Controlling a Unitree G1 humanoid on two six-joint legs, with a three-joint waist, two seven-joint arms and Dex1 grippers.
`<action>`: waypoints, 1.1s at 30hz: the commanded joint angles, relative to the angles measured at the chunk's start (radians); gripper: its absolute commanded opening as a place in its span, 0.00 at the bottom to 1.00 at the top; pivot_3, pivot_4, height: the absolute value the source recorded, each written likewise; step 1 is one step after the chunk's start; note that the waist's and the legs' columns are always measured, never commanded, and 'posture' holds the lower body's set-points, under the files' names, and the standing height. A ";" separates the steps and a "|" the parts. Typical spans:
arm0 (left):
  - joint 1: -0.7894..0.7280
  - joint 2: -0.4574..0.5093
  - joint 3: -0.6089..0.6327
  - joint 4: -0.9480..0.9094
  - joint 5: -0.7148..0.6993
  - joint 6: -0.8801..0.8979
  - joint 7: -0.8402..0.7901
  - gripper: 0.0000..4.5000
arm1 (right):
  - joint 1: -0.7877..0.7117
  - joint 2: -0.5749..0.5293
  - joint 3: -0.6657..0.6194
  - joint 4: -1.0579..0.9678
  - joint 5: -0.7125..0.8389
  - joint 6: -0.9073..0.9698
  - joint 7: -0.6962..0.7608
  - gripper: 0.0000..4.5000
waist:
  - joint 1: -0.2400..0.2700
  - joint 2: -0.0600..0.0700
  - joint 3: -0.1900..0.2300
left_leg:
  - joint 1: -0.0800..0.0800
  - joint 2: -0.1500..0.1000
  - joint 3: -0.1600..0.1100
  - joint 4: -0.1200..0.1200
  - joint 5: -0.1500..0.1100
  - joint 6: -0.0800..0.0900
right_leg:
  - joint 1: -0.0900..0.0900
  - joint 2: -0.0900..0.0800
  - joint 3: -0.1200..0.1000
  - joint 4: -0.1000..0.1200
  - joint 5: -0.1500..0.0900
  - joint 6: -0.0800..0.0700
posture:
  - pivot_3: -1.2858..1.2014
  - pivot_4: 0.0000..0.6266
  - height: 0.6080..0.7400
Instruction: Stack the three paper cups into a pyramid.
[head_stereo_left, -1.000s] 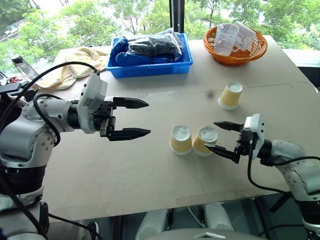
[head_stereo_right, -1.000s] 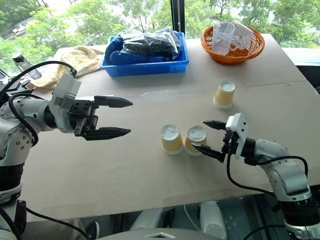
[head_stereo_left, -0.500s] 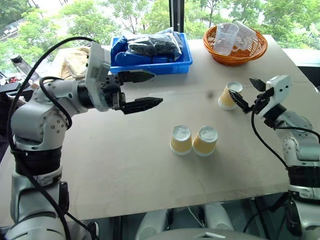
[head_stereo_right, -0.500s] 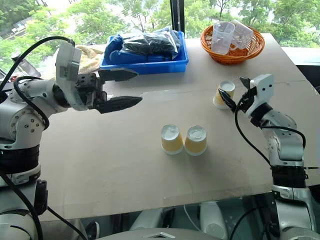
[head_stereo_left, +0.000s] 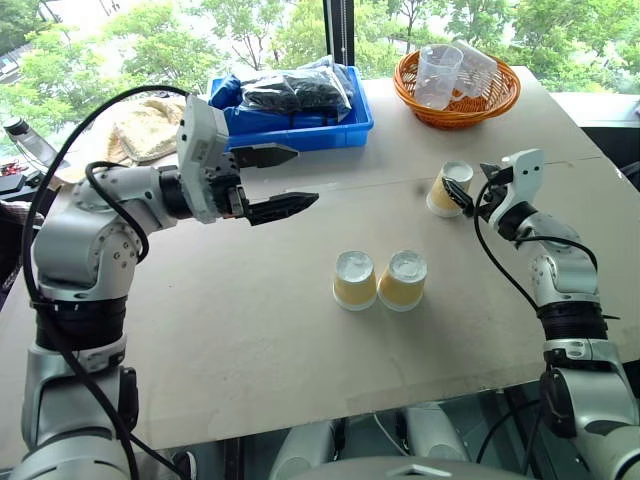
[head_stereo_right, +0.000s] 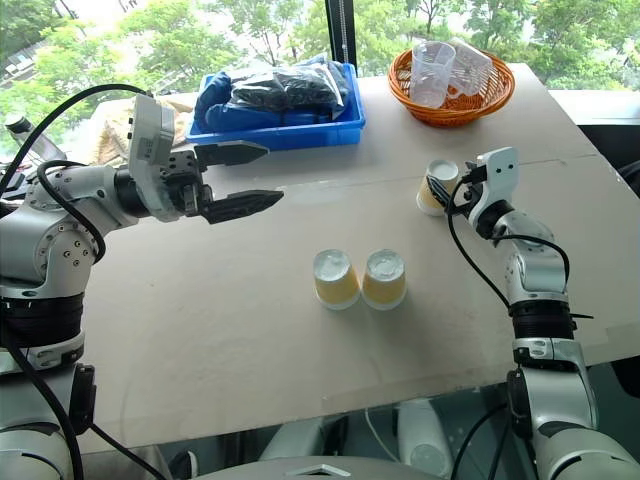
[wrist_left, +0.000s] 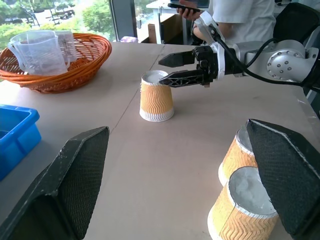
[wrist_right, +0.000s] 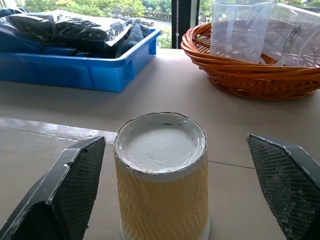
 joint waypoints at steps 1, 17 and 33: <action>0.007 0.011 0.046 -0.020 -0.006 -0.016 0.008 1.00 | -0.073 0.013 0.027 0.089 -0.064 -0.075 -0.028 0.99 | -0.001 0.000 0.000 | 0.000 0.000 0.000 0.000 0.000 0.000 | 0.000 0.000 0.000 0.000 0.000 0.000 | 0.52 0.24 1.00; -0.006 0.020 0.036 -0.014 0.001 -0.017 -0.017 1.00 | -0.178 0.055 0.014 0.263 -0.061 -0.120 0.010 0.80 | -0.003 0.000 0.000 | 0.000 0.000 0.000 0.001 0.000 0.000 | 0.000 0.000 0.000 0.000 0.000 0.000 | 0.52 0.24 1.00; 0.014 0.035 0.038 -0.009 -0.052 -0.068 -0.230 1.00 | -0.024 -0.024 0.065 -0.428 0.288 0.207 0.307 0.50 | -0.009 0.000 0.000 | -0.001 0.000 0.000 0.001 0.000 0.000 | -0.001 0.000 0.000 0.000 0.000 0.000 | 0.52 0.24 1.00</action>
